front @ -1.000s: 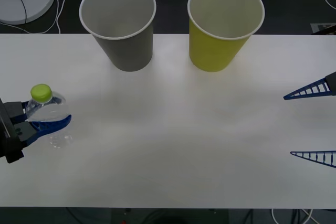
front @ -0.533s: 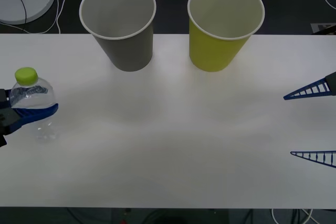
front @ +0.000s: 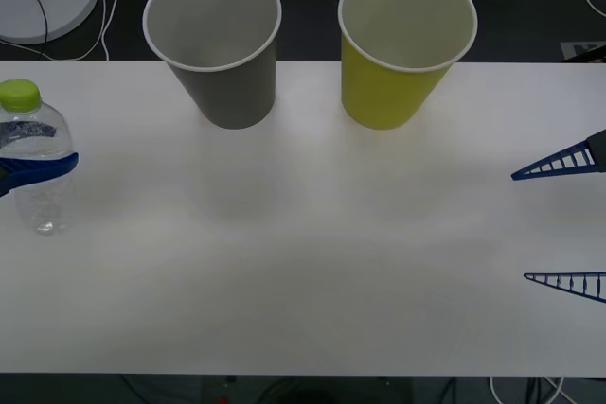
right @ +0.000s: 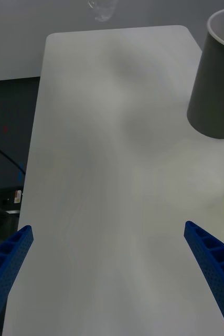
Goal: Put the can into the green bin and the plastic bottle into the gray bin
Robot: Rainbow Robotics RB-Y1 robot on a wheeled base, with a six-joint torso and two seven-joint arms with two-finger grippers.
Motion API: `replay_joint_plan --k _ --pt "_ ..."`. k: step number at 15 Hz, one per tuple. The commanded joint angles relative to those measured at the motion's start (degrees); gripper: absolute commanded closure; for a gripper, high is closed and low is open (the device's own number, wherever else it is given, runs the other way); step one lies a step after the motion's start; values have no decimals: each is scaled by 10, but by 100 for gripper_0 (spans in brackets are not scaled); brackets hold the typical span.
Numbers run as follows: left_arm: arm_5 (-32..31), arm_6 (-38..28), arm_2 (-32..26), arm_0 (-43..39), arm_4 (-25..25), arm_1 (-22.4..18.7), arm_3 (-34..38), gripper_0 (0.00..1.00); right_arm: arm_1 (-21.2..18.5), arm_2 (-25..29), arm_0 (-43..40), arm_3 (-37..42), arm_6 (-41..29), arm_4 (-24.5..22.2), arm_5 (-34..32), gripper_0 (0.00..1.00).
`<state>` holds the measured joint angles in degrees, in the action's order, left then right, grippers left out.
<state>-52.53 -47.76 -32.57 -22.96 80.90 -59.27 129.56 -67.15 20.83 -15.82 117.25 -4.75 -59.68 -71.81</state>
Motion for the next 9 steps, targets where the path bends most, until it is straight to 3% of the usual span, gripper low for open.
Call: replay_joint_plan --k 1,4,9 --pt "1 -37 -8 14 28 -9 0 100 0 0 0 0 0 0 0 0" --pt "1 -59 -13 24 35 -34 -8 100 0 0 0 0 0 0 0 0" --pt "-21 -61 9 78 -2 -103 -74 100 0 0 0 0 0 0 0 0"
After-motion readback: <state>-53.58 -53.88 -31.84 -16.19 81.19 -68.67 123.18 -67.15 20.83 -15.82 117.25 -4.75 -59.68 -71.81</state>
